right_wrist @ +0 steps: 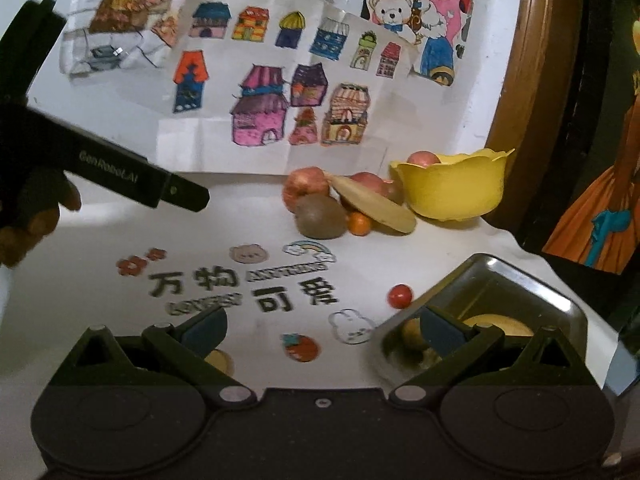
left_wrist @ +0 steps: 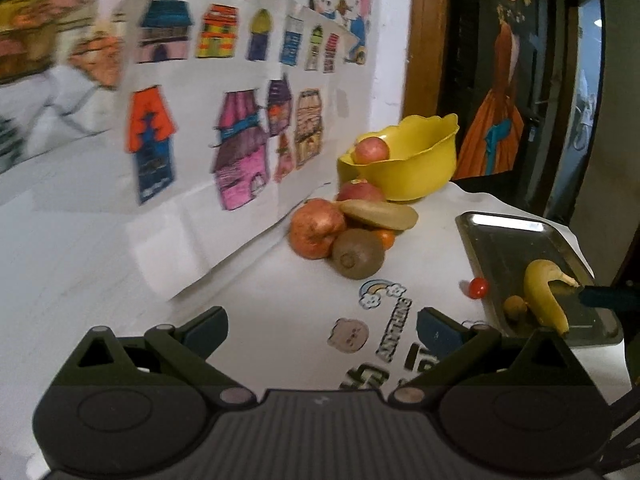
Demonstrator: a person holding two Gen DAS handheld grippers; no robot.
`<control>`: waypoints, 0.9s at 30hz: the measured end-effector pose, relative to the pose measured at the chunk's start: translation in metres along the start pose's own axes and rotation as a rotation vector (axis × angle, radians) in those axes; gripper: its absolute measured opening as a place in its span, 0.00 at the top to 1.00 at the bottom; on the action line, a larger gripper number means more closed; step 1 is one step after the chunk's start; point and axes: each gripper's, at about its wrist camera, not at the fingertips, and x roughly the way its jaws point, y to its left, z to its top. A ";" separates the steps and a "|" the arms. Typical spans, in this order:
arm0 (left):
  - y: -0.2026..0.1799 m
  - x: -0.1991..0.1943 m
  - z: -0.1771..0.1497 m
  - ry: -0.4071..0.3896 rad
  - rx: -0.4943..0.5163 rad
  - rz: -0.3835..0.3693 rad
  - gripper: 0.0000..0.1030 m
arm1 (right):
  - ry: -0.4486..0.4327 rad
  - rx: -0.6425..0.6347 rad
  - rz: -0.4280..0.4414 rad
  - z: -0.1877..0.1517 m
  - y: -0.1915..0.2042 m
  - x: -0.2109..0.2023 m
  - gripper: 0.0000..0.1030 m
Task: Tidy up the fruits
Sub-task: 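Grasp a cherry tomato with the right tool while the left tool grasps a brown kiwi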
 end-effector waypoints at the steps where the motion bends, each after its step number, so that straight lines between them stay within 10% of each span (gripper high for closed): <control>1: -0.002 0.006 0.002 0.002 0.005 -0.009 0.00 | 0.003 -0.010 0.002 0.001 -0.005 0.004 0.01; 27: -0.021 0.141 0.026 0.072 0.009 -0.113 0.06 | 0.143 -0.048 0.140 0.016 -0.077 0.118 0.41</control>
